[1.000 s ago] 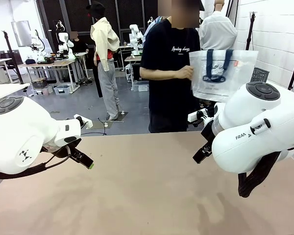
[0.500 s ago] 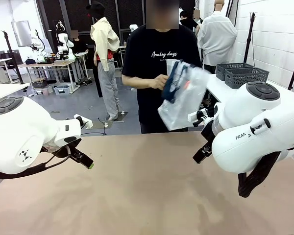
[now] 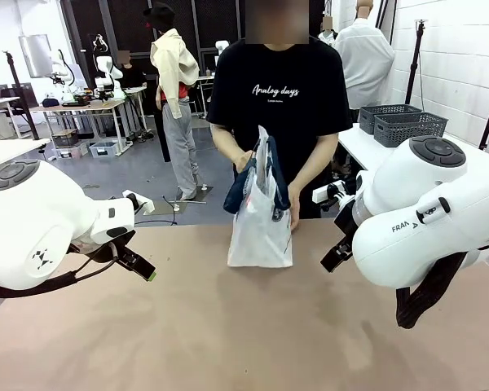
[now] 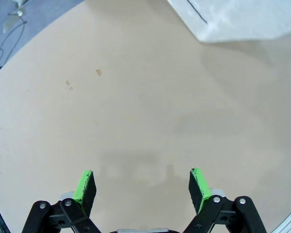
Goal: Transfer purchased items from the store into the shopping bag.
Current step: Open the Reusable shopping bag in the center of the table.
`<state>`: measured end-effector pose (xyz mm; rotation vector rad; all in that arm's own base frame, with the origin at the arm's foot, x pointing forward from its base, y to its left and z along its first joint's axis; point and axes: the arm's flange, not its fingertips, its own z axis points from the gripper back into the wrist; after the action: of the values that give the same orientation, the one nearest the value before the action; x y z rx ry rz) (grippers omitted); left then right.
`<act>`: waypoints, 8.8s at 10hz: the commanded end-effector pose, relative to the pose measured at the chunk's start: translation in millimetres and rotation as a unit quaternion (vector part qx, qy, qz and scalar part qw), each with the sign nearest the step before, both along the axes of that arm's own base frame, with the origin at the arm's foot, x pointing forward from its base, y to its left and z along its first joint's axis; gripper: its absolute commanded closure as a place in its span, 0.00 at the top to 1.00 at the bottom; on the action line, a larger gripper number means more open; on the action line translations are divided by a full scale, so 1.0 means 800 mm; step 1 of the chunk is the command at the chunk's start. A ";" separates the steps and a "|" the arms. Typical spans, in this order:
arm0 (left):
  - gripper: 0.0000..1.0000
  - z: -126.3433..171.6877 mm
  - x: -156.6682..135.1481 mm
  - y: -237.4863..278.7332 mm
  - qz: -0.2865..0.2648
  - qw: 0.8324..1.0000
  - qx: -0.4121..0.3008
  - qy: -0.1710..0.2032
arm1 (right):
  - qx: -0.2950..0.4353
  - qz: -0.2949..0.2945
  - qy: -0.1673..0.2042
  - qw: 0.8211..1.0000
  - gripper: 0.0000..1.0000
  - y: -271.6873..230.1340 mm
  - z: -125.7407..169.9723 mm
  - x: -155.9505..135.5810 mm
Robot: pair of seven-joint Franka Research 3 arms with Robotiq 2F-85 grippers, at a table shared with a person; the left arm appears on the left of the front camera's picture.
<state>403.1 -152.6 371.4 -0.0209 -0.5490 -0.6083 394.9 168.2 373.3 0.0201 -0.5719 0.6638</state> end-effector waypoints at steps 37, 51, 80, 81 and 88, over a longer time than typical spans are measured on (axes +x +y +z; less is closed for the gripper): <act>1.00 0.243 0.149 -0.115 0.014 0.987 -0.149 0.062 | 0.056 -0.099 0.131 0.985 1.00 0.131 0.269 0.208; 1.00 0.239 0.122 -0.175 -0.043 0.980 -0.161 0.113 | 0.151 -0.127 0.224 0.954 1.00 0.195 0.241 0.234; 0.00 0.206 0.101 -0.140 -0.006 0.979 -0.136 0.155 | 0.074 -0.097 0.298 0.947 0.00 0.143 0.209 0.183; 0.00 0.206 0.098 -0.138 -0.007 0.977 -0.147 0.158 | 0.057 -0.084 0.294 0.950 0.00 0.136 0.210 0.177; 0.00 0.197 0.082 -0.145 0.001 0.991 -0.051 0.125 | -0.040 0.026 0.303 0.952 0.00 0.095 0.232 0.167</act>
<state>471.8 -266.2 531.2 -0.2202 -0.3334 -0.5832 526.4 252.5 554.4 0.1959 0.0359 0.6557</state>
